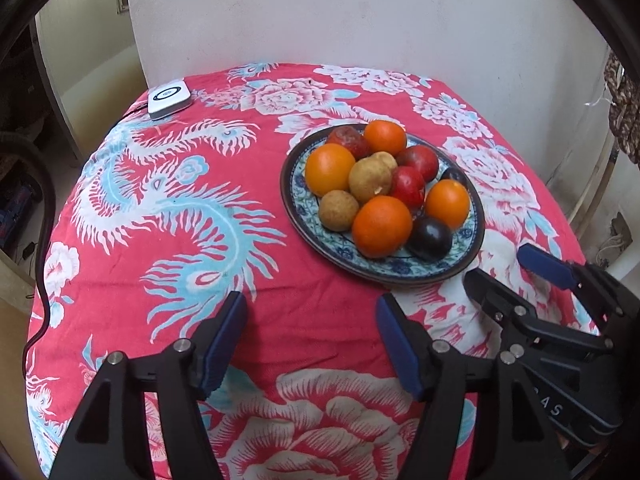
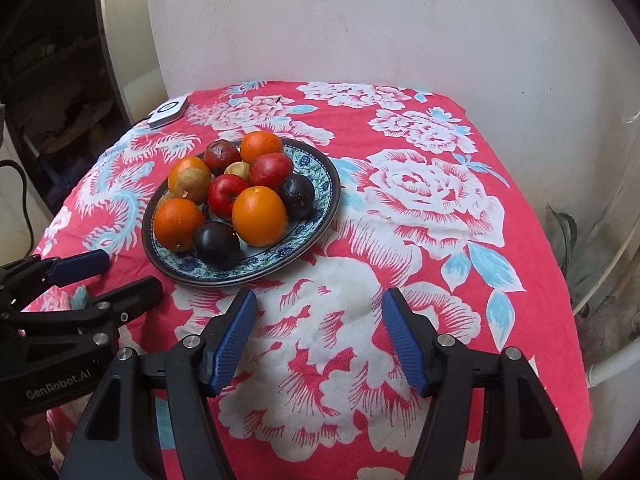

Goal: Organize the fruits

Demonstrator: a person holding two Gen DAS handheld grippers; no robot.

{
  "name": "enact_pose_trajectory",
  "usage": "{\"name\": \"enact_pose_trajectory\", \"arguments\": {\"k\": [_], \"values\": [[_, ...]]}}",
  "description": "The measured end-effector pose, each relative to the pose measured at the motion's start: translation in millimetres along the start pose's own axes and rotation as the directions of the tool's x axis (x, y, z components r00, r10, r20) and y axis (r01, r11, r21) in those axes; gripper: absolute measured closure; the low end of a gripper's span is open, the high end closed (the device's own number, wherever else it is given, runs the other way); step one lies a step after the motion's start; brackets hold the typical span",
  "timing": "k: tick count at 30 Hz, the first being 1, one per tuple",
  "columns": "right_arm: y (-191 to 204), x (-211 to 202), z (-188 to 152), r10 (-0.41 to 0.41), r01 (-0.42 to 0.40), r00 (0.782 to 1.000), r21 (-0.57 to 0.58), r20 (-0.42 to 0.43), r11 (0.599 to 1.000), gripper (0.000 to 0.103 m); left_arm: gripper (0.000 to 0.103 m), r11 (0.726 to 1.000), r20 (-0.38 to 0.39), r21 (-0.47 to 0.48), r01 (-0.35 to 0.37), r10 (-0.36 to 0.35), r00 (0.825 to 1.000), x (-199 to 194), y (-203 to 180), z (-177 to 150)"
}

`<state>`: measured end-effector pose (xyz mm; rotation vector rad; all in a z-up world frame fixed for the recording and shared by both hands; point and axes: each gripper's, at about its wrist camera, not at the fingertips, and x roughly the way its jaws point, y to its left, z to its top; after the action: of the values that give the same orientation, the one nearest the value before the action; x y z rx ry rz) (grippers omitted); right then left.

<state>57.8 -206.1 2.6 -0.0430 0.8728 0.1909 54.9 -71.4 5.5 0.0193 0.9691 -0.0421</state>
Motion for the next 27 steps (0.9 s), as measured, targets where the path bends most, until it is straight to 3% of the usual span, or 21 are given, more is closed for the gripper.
{"name": "enact_pose_trajectory", "arguments": {"k": [11,27], "values": [[-1.8,0.3,-1.2,0.010,-0.010,1.000,0.014,0.004,1.000,0.035,0.028,1.000,0.087,-0.003,-0.024,0.024,0.996,0.4,0.7,-8.3],[-2.3,0.1,-2.4,0.001,-0.001,1.000,0.008,0.004,1.000,0.035,0.028,1.000,0.088,-0.005,-0.023,0.023,0.996,1.1,1.0,-8.8]]}}
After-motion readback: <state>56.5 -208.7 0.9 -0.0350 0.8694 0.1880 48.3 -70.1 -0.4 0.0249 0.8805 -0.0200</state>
